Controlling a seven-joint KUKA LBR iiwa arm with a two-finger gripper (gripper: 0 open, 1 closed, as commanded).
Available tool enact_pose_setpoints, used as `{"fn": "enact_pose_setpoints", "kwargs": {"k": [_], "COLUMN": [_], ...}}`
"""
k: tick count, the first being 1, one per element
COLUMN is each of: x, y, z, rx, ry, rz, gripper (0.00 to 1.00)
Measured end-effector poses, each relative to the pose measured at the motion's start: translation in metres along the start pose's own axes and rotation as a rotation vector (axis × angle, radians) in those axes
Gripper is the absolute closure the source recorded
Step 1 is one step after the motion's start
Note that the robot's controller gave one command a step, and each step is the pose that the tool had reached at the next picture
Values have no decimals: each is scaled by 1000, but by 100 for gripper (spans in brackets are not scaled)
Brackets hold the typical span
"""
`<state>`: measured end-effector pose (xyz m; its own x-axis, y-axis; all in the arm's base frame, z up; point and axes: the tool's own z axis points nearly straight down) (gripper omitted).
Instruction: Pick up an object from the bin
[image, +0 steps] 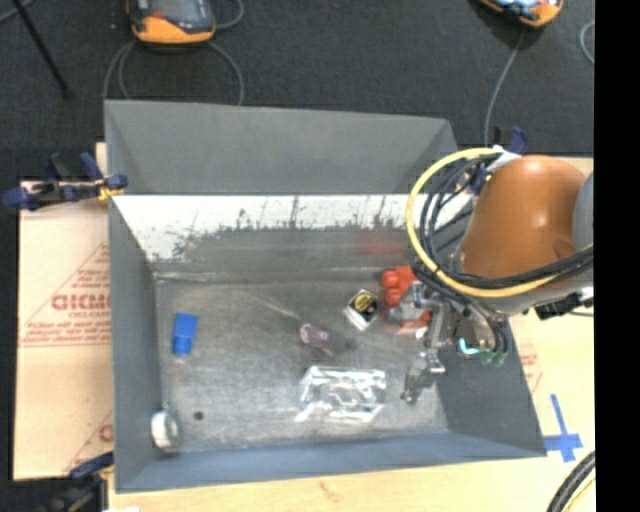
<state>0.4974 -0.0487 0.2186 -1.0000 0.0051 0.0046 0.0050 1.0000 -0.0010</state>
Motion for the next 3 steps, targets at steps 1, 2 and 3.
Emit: {"fn": "enact_pose_setpoints", "kwargs": {"k": [1, 2, 3], "x": [-8, -8, -5], "y": [31, 30, 31], "z": [135, 137, 23], "rx": [-1, 1, 1], "ry": [-10, -9, -13], "rz": [13, 10, -1], "gripper": [0, 100, 100]}}
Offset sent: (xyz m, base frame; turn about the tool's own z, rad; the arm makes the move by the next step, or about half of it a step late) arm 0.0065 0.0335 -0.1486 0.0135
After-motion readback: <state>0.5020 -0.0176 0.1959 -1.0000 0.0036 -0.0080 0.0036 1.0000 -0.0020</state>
